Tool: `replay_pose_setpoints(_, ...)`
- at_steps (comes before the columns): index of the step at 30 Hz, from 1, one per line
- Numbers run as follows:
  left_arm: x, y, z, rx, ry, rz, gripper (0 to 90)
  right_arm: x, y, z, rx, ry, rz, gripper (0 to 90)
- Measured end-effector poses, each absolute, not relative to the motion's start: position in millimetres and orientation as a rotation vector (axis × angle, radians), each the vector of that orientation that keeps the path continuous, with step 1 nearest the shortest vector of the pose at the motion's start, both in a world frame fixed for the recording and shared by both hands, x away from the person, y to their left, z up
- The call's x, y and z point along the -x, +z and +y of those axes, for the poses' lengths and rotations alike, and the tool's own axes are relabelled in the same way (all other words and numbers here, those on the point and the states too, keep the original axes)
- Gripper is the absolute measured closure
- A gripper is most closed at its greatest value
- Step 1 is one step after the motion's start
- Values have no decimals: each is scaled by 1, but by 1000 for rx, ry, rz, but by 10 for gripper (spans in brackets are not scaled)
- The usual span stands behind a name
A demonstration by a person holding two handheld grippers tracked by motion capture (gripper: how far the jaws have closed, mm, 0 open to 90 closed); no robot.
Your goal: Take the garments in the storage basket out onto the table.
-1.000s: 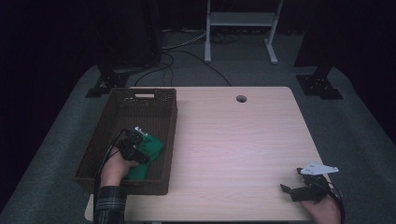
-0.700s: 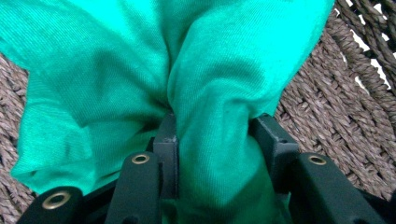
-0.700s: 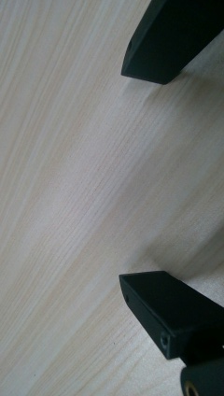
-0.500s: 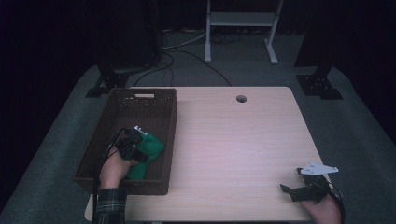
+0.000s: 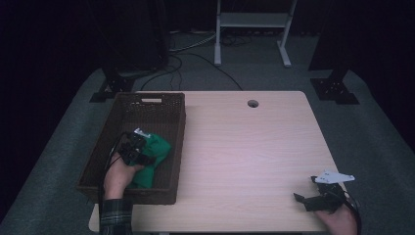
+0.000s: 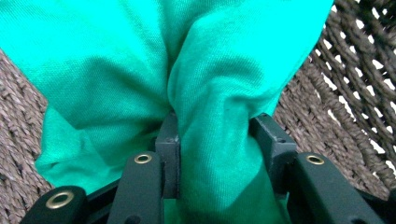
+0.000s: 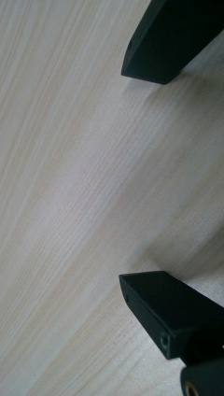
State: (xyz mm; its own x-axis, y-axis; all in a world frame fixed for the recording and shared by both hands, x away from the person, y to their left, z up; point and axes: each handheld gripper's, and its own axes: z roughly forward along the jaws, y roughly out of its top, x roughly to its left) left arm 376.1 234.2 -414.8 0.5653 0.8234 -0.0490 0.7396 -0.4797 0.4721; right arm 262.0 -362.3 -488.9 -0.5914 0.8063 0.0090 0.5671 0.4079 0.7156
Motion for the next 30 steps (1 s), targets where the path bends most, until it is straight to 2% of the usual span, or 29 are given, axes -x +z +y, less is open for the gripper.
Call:
replay_pose_setpoints(10, -373, -407, 241, -2241, 278, 1251, 593, -262, -489, -362, -1187, 988, 2331, 14)
replay_pose_setpoints(30, -368, -396, 244, -2113, 301, 1162, 593, -262, -489, -362, -1186, 989, 2331, 15)
